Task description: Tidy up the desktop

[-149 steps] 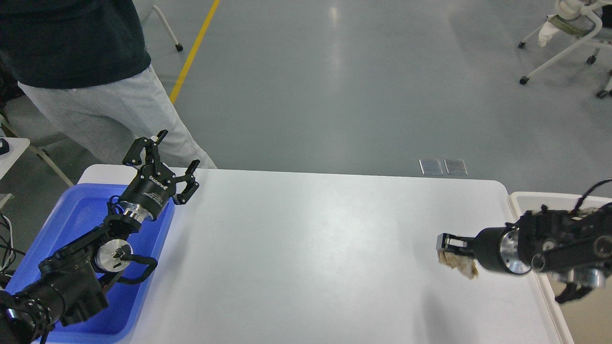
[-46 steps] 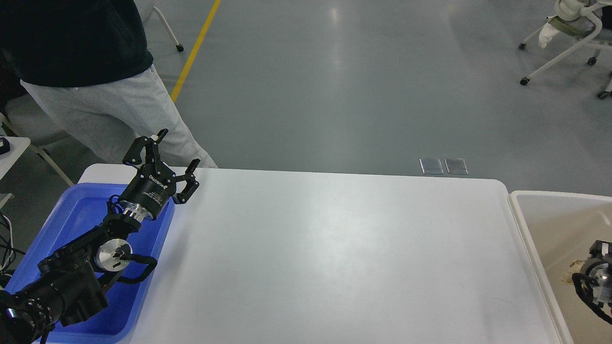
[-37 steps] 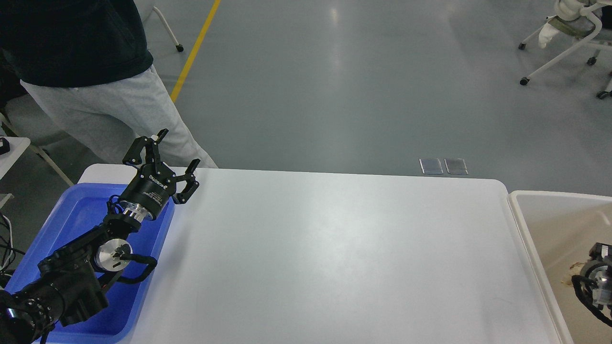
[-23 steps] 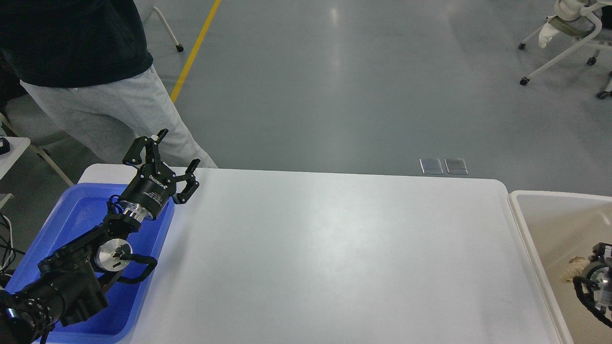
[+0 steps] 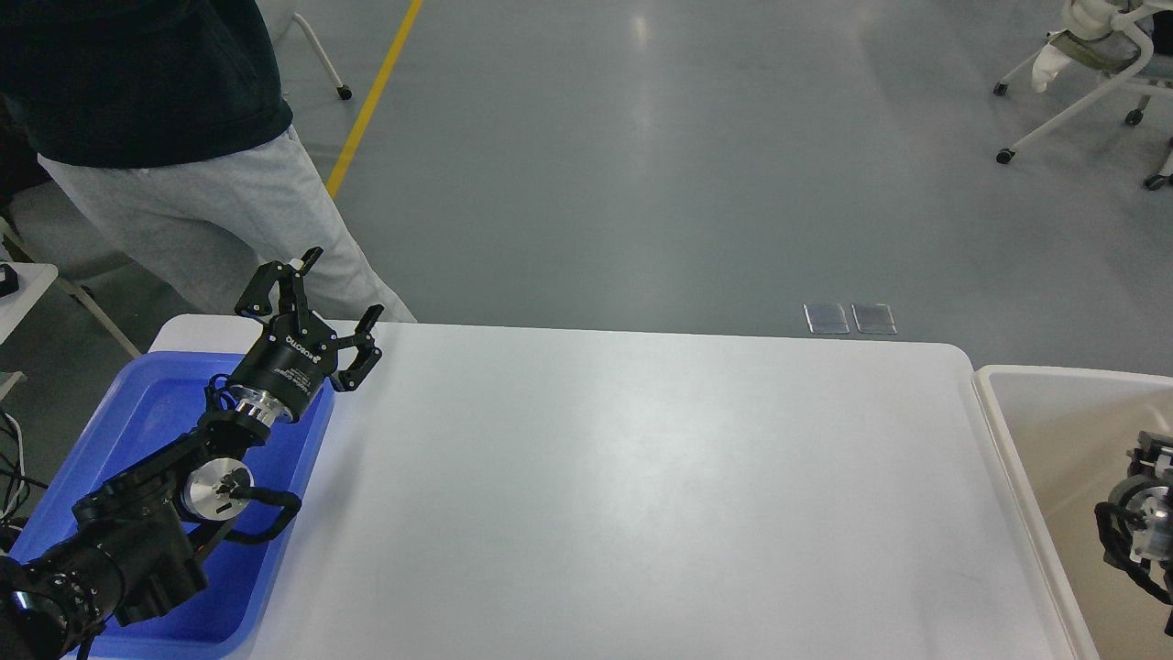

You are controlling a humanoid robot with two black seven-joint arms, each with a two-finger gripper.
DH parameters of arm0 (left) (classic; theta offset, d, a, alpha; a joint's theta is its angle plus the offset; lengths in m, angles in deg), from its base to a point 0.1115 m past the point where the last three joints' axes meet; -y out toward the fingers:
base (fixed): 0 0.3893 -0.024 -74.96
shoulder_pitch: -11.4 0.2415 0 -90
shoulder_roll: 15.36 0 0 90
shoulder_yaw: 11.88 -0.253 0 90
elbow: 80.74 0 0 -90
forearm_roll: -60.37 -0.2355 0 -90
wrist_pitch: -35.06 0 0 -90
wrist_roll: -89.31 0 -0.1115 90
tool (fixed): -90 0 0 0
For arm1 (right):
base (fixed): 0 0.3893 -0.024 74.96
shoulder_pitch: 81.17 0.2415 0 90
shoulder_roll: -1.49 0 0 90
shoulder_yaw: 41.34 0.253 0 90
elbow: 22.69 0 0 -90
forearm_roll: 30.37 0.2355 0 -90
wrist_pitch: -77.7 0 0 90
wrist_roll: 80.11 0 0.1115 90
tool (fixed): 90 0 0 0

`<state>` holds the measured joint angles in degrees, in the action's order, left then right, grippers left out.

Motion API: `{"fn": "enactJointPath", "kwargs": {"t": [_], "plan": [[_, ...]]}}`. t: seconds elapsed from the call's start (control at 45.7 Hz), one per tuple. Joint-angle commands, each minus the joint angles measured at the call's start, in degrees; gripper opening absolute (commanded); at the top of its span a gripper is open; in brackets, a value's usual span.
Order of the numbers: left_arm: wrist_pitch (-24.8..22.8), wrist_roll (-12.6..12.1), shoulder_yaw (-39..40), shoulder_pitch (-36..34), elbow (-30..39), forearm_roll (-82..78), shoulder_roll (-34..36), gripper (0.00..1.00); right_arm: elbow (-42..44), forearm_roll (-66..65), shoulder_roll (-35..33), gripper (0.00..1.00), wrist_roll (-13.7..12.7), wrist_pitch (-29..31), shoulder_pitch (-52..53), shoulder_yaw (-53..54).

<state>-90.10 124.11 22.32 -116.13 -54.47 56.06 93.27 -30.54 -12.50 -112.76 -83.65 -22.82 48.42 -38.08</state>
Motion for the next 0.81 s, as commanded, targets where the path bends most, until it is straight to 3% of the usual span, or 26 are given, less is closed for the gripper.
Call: {"fn": "enactJointPath", "kwargs": {"t": [0.0, 0.241, 0.372, 0.481, 0.678, 0.788], "plan": [[0.00, 0.00, -0.01, 0.00, 0.00, 0.00, 0.00, 1.00, -4.19, 0.06, -1.15, 1.00, 0.02, 0.59, 4.09, 11.58], [0.00, 0.00, -0.01, 0.00, 0.00, 0.00, 0.00, 1.00, -29.49, -0.12, -12.57, 1.00, 0.02, 0.68, 6.90, 22.49], [0.00, 0.00, -0.01, 0.00, 0.00, 0.00, 0.00, 1.00, -38.46, -0.12, -14.25, 1.00, 0.02, 1.64, 9.27, 25.65], [0.00, 0.00, -0.01, 0.00, 0.00, 0.00, 0.00, 1.00, -42.25, -0.12, -14.51, 1.00, 0.02, 7.17, 9.72, 27.32], [0.00, 0.00, -0.01, 0.00, 0.00, 0.00, 0.00, 1.00, -44.36, 0.50, -14.25, 1.00, 0.02, 22.46, 9.19, 27.77], [0.00, 0.00, -0.01, 0.00, -0.09, 0.00, 0.00, 1.00, -45.07, 0.94, -13.81, 1.00, 0.11, 25.72, 8.92, 27.77]]}}
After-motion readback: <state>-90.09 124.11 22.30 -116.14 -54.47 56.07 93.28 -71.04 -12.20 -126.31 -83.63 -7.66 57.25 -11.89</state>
